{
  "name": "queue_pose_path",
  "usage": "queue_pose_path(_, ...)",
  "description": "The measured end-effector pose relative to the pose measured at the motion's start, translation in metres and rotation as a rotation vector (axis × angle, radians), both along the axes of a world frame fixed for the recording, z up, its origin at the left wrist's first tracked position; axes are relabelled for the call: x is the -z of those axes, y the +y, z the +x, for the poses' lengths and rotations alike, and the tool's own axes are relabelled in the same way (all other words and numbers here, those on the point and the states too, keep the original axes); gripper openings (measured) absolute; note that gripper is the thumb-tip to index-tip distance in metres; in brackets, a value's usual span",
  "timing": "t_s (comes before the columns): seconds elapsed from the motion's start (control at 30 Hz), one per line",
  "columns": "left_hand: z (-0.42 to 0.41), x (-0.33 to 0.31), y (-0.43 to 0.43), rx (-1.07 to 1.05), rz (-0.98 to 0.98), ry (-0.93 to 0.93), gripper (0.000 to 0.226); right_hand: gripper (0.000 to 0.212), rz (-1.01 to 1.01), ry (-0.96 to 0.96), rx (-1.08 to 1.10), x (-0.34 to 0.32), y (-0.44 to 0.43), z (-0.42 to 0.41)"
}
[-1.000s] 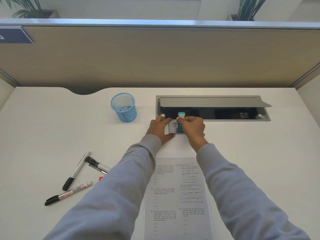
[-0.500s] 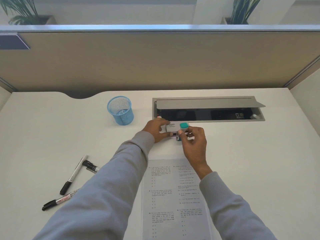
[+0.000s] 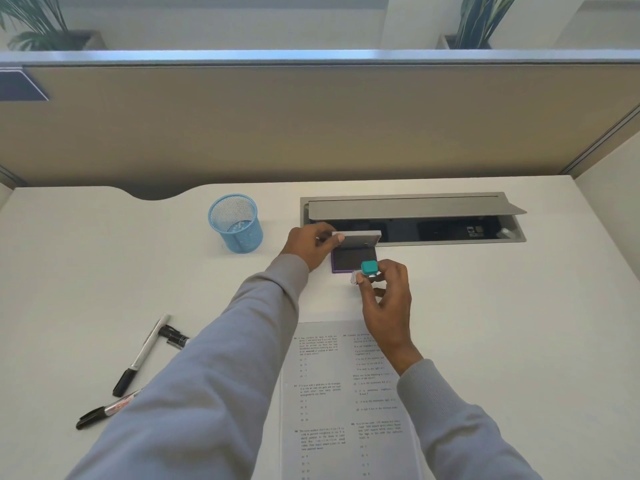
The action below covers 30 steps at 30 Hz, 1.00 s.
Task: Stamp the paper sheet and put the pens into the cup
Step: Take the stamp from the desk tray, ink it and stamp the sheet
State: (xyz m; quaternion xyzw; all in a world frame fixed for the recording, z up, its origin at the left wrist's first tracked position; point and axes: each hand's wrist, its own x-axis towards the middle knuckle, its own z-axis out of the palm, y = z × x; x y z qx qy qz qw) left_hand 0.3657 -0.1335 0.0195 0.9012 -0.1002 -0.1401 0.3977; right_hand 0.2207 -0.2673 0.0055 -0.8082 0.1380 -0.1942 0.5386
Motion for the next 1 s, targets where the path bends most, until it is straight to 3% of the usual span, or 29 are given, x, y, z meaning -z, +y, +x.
queue_pose_path(0.4,-0.001,0.020,-0.012,-0.198,-0.085,-0.011,0.027,0.032,0.006,0.037,0.044,0.009,-0.006,0.003)
queue_pose_path(0.6,-0.005,0.025,-0.011,-0.221,-0.117,0.034,0.036,0.029,-0.020,-0.035,0.045,0.004,-0.009,0.018)
queue_pose_path(1.0,-0.017,0.031,-0.006,-0.300,-0.280,0.155,0.043,0.028,-0.126,-0.001,0.008,0.015,-0.006,0.056)
